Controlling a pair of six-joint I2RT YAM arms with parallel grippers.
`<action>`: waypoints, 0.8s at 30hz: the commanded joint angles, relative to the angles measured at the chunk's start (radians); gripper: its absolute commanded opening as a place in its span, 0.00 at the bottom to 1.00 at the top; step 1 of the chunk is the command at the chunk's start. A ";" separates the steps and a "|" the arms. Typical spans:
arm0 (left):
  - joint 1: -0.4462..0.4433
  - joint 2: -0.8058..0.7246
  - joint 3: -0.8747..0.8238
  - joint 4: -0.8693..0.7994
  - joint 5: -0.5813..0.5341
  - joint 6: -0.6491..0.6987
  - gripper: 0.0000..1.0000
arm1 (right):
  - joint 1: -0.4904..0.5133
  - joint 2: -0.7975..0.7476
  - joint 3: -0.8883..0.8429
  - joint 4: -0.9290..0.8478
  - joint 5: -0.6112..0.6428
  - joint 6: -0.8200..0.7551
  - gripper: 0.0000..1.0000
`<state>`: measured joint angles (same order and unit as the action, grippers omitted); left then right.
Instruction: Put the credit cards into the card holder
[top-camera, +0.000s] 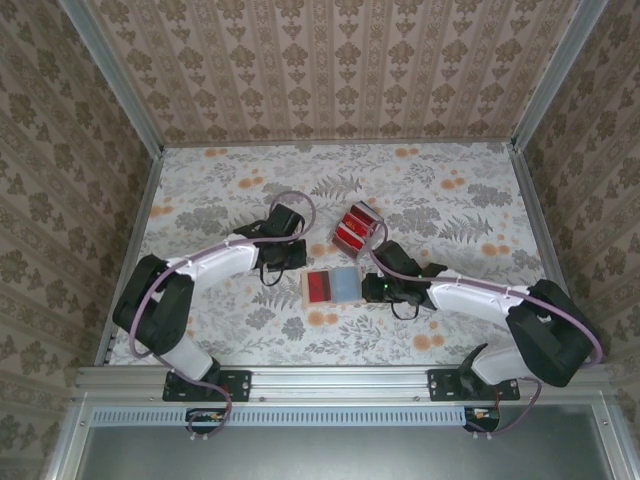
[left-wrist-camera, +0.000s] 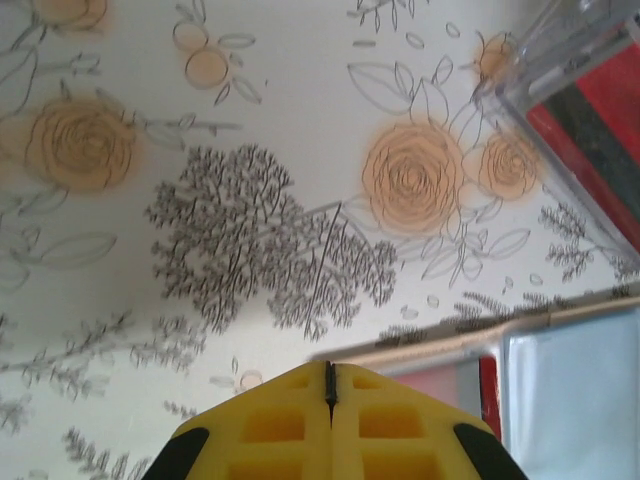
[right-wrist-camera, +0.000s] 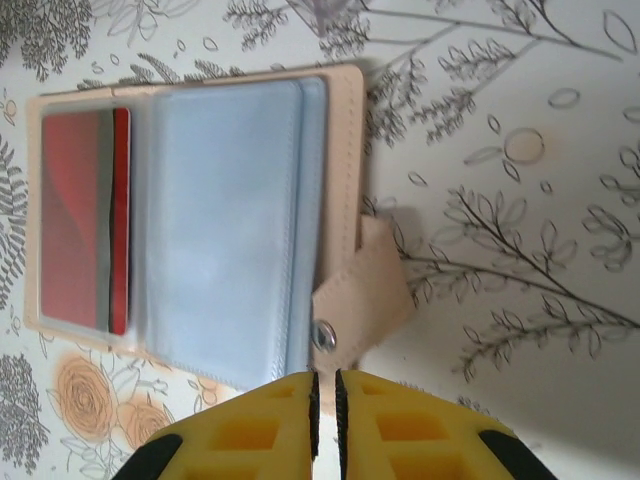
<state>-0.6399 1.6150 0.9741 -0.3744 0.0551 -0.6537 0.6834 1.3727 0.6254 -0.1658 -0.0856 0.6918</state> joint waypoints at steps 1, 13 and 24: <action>0.013 0.059 0.060 -0.019 0.028 0.055 0.06 | 0.004 -0.040 -0.028 -0.008 -0.029 0.030 0.17; 0.020 0.190 0.112 -0.022 0.132 0.072 0.05 | 0.022 0.041 -0.025 0.051 -0.029 0.032 0.20; 0.022 0.063 -0.108 0.010 0.118 0.010 0.04 | 0.016 0.201 0.061 0.153 -0.022 0.028 0.20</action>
<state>-0.6258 1.7050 0.9211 -0.3130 0.1684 -0.6151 0.6987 1.5261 0.6571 -0.1001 -0.1017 0.7105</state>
